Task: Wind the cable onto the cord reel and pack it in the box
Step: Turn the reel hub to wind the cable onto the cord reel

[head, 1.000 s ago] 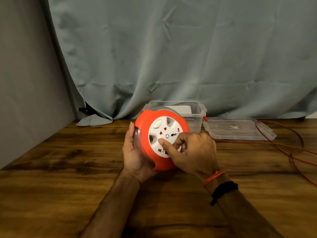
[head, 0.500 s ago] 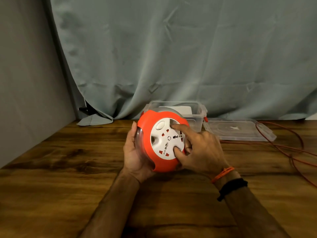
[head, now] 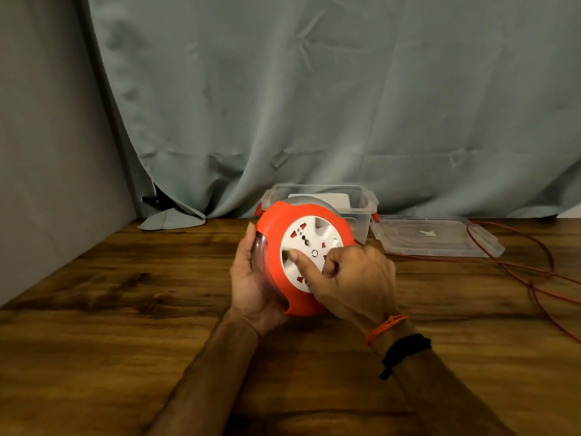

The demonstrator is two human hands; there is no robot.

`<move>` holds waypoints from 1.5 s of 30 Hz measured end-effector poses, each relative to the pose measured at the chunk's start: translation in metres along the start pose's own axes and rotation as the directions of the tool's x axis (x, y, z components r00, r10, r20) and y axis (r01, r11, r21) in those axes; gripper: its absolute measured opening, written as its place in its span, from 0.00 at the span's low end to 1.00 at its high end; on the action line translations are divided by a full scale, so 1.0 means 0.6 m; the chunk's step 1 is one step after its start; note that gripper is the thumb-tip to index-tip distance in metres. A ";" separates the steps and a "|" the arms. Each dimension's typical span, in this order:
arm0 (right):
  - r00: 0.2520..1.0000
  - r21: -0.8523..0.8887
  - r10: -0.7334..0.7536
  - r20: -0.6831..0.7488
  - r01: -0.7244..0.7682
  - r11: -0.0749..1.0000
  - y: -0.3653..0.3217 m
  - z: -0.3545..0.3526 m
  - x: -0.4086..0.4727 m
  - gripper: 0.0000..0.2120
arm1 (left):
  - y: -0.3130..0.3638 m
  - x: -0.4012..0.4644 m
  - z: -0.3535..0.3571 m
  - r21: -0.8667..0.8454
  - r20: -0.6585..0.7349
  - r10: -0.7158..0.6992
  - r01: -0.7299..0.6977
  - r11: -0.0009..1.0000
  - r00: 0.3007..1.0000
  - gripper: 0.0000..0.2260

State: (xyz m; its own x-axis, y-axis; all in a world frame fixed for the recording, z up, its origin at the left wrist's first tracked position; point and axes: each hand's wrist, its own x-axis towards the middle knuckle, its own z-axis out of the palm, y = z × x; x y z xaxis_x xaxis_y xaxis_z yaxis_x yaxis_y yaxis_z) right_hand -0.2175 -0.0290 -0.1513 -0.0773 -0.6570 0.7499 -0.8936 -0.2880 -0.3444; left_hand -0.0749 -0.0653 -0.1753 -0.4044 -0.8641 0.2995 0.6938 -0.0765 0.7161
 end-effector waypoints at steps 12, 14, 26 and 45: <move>0.960 0.161 -0.241 0.141 0.218 0.963 0.033 -0.036 0.021 0.25 | 0.004 0.000 -0.006 -0.072 0.042 -0.022 0.025 0.997 0.999 0.32; 0.950 0.115 -0.258 0.176 0.241 0.964 0.036 -0.034 0.020 0.28 | 0.003 0.000 -0.009 -0.058 0.040 -0.010 0.013 0.998 0.999 0.31; 0.955 0.026 -0.199 0.220 0.198 0.980 0.039 -0.028 0.015 0.31 | 0.001 0.002 -0.005 -0.018 0.007 -0.018 0.018 1.000 1.000 0.34; 0.983 0.191 -0.175 0.049 0.162 0.968 0.038 -0.035 0.024 0.13 | 0.002 -0.003 0.004 -0.070 0.084 -0.055 0.061 0.996 0.995 0.32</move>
State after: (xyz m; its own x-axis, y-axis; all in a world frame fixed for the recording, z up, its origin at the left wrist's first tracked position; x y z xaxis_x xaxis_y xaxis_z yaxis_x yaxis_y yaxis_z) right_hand -0.2484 -0.0301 -0.1364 0.1021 -0.6302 0.7697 -0.7934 -0.5183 -0.3192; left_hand -0.0744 -0.0626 -0.1736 -0.4907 -0.8138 0.3114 0.7077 -0.1638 0.6872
